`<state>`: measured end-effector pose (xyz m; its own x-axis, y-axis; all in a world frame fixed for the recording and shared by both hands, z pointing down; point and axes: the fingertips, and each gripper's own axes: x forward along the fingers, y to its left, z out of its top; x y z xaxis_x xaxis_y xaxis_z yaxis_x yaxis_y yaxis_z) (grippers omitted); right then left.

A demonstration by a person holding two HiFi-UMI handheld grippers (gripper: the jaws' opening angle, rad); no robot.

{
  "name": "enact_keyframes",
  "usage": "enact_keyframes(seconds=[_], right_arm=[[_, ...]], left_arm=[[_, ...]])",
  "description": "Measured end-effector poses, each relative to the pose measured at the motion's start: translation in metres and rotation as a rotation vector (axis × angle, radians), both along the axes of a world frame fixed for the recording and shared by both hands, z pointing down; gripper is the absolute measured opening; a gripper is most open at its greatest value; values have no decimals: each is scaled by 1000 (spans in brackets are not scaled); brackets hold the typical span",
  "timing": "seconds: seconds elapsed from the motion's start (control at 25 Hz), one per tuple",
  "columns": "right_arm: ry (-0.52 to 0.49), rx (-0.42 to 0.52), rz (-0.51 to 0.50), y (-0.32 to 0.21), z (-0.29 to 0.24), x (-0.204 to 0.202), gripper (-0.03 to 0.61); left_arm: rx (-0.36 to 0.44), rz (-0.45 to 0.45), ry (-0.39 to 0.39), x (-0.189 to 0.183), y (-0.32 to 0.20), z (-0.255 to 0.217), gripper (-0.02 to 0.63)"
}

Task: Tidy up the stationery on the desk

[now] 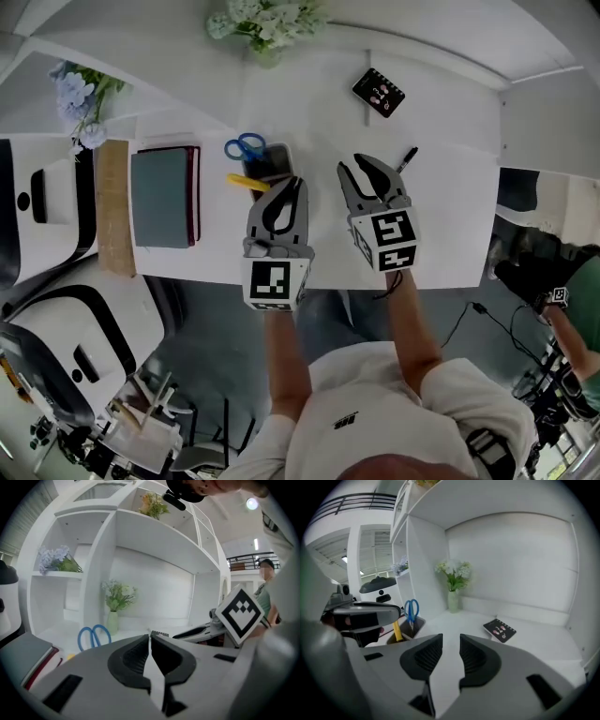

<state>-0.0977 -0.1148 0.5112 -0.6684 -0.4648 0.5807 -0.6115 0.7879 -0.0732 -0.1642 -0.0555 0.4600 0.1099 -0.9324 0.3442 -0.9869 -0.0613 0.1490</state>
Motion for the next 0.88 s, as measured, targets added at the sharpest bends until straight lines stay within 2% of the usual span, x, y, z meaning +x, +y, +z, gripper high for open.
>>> enact_keyframes(seconds=[0.36, 0.68, 0.88], right_arm=[[34, -47, 220, -15, 29, 84, 101], [60, -95, 408, -33, 59, 133, 126], [73, -138, 456, -39, 79, 147, 132]], left_arm=[[-23, 185, 4, 69, -25, 18, 0], [-47, 302, -4, 111, -41, 35, 0], [-55, 352, -6, 128, -49, 43, 0]])
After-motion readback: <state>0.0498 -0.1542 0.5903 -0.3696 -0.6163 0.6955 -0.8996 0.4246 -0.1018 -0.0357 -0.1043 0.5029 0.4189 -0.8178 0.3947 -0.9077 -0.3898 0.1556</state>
